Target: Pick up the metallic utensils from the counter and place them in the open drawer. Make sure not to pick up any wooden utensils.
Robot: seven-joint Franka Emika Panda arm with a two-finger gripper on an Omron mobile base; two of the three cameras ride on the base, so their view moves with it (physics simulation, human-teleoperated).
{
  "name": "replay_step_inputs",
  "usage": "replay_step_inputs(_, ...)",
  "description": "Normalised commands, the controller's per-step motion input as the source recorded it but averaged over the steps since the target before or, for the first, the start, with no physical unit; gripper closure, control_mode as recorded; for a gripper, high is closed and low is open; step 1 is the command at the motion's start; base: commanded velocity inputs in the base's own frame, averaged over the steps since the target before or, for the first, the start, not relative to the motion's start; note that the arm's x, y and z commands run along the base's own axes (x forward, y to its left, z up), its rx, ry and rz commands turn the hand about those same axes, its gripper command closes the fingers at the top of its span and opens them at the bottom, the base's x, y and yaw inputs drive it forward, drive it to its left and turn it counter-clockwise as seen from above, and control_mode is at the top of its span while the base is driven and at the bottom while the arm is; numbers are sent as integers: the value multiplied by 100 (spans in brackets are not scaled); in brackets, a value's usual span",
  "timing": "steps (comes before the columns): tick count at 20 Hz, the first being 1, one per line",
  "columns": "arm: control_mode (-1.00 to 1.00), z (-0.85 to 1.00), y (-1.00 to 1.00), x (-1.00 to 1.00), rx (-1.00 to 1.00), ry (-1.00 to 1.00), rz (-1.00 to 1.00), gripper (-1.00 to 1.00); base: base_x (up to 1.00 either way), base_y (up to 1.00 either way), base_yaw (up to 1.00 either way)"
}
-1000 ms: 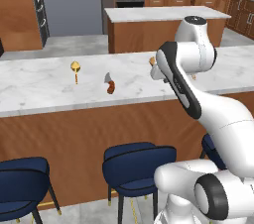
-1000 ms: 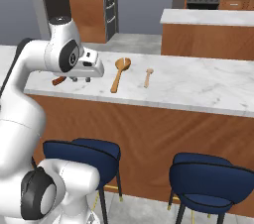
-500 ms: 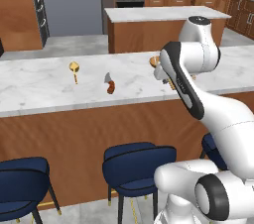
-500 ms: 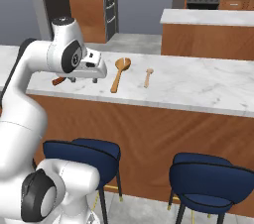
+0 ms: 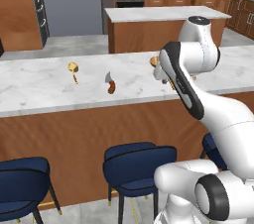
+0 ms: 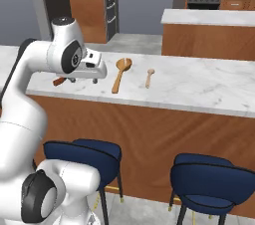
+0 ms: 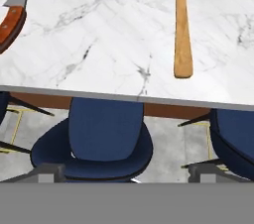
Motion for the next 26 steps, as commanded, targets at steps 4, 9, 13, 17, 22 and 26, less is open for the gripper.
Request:
replay_step_inputs(4,100,0,0,0,0,0,0,-100,0,88,-1)
replay_step_inputs(9,100,0,0,0,0,0,0,-100,0,98,-5)
replay_step_inputs(13,100,0,0,0,0,0,0,-100,21,73,-9)
replay_step_inputs(17,100,0,0,0,0,0,0,-100,45,17,-2)
replay_step_inputs(22,100,0,0,0,0,0,0,-100,49,-16,0)
replay_step_inputs(26,100,0,0,0,0,0,0,-100,34,-59,0)
